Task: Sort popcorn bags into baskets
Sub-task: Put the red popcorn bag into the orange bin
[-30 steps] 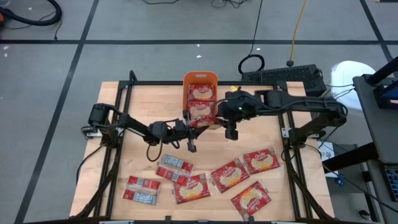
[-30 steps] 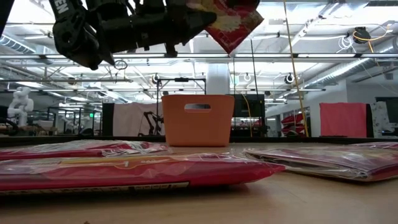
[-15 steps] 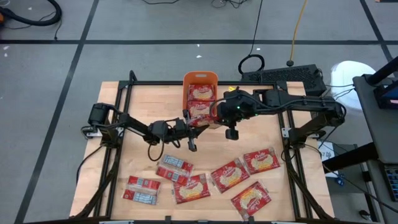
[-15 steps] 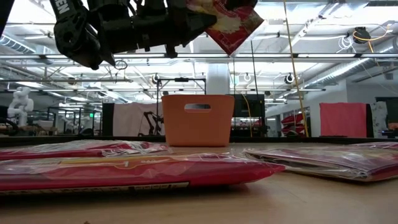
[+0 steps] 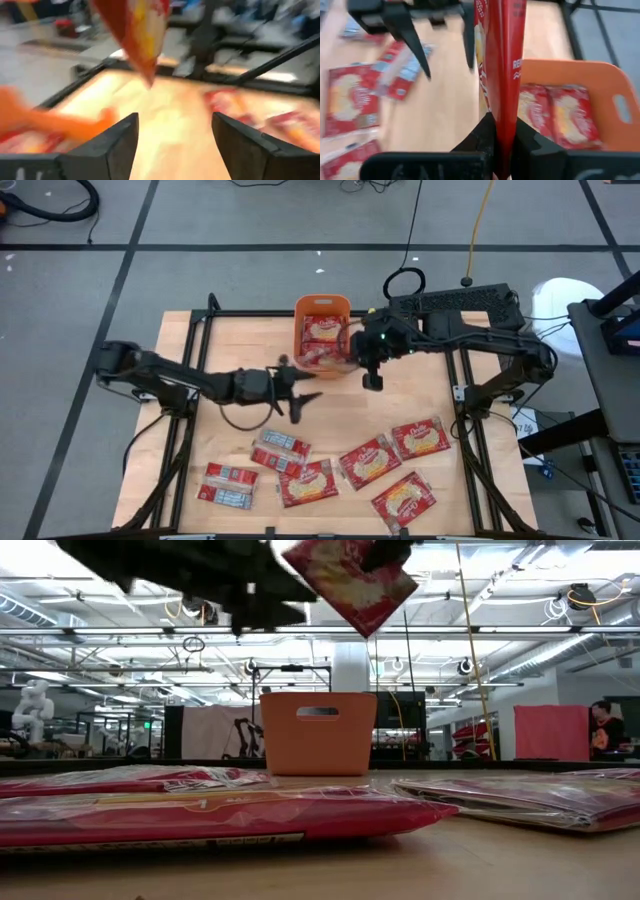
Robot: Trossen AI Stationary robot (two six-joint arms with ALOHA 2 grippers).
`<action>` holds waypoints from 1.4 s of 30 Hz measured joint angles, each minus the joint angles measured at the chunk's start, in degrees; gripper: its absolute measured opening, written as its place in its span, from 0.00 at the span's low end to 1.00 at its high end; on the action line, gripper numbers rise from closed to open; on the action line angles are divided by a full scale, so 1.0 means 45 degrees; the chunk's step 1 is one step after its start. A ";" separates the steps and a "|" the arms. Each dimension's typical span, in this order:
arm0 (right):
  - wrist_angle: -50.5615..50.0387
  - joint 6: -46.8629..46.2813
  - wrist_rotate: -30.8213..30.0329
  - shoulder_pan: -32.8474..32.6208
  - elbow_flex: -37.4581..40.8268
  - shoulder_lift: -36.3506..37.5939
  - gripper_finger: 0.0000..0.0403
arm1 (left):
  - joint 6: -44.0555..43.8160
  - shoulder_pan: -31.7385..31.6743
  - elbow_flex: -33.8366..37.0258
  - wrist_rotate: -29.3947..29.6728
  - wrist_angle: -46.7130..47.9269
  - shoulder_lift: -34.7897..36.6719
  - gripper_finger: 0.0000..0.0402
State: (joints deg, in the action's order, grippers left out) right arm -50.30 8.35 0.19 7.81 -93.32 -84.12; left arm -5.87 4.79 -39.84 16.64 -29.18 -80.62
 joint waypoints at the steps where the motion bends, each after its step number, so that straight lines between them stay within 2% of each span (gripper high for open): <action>1: -0.0002 0.0078 -0.0012 0.0239 0.0000 0.0000 0.04 | -0.0083 -0.0004 -0.0004 0.0484 0.1058 0.0493 0.64; 5: 0.0144 0.0473 0.0739 0.1355 0.0000 -0.0068 0.04 | -0.0305 -0.0008 0.0001 0.1931 0.4523 0.2009 0.61; 9: 0.0315 0.1110 0.1628 0.2523 -0.0152 -0.0572 0.04 | -0.0314 0.0027 0.0001 0.2071 0.5954 0.2670 0.55; 14: -0.0265 0.2009 0.2338 0.3644 -0.1656 -0.2292 0.04 | -0.0307 0.0109 0.0006 0.2088 0.5975 0.2567 0.48; 21: -0.4002 0.3540 0.2368 0.4238 -0.5974 -0.5904 0.04 | -0.0729 0.0413 -0.0004 0.2082 0.6130 0.2191 0.42; 25: -0.5392 0.4071 0.2344 0.4266 -0.7660 -0.7501 0.04 | -0.0795 0.0746 0.0008 0.2089 0.6403 0.2148 0.40; 32: -0.6271 0.4547 0.2344 0.4246 -0.7980 -0.8583 0.04 | -0.1023 0.1235 0.0011 0.2089 0.6636 0.2113 0.40; 42: -0.6010 0.4361 0.2349 0.4188 -0.7786 -0.8728 0.04 | -0.0810 0.1381 0.0011 0.2094 0.6618 0.2113 0.40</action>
State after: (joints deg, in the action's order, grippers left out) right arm -77.34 27.97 10.76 26.66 -128.36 -123.39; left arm -9.52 11.00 -39.79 26.06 0.60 -71.11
